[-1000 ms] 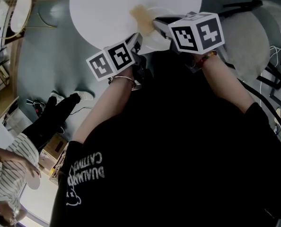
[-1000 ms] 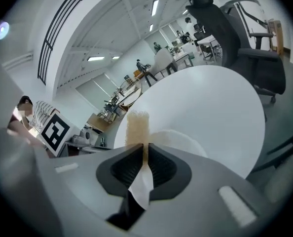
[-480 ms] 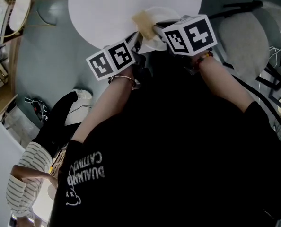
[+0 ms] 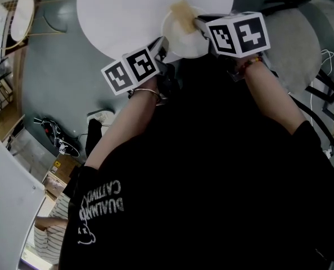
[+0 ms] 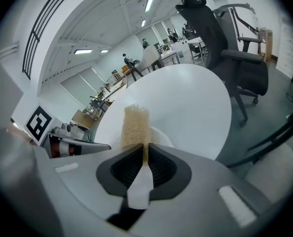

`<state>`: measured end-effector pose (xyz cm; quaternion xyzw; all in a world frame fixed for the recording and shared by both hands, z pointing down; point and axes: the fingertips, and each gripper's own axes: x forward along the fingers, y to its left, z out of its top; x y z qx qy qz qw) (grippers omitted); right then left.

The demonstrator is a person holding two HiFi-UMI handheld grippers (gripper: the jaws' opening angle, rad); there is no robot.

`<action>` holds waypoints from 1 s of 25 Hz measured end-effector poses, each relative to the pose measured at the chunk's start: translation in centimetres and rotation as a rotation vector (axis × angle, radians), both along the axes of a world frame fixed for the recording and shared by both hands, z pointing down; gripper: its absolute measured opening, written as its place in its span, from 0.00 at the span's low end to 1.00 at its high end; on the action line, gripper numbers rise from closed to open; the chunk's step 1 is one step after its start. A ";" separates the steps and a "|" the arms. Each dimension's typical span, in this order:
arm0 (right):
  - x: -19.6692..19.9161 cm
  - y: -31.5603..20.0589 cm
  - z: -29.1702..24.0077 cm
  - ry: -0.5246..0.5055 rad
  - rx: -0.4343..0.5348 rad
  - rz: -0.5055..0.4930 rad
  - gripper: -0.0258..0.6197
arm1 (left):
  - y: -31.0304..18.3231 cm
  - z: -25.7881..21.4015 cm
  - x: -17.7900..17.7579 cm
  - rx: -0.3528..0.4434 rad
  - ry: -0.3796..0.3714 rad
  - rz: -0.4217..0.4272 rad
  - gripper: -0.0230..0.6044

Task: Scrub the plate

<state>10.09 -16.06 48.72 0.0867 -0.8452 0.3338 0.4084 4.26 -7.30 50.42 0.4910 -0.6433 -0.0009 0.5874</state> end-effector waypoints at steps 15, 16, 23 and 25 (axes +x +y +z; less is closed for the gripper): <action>3.6 -5.4 -0.5 0.005 0.056 0.176 0.10 | -0.3 0.6 -0.2 -0.044 -0.016 0.045 0.09; 3.8 -5.5 -0.6 0.006 0.059 0.183 0.10 | -0.4 0.7 -0.2 -0.049 -0.019 0.047 0.09; 4.7 -6.8 -1.5 -0.009 0.077 0.226 0.10 | -1.4 1.0 0.3 -0.041 -0.003 0.046 0.09; 3.9 -6.7 -2.4 -0.054 0.064 0.231 0.10 | -1.4 1.0 0.2 -0.037 0.007 0.042 0.09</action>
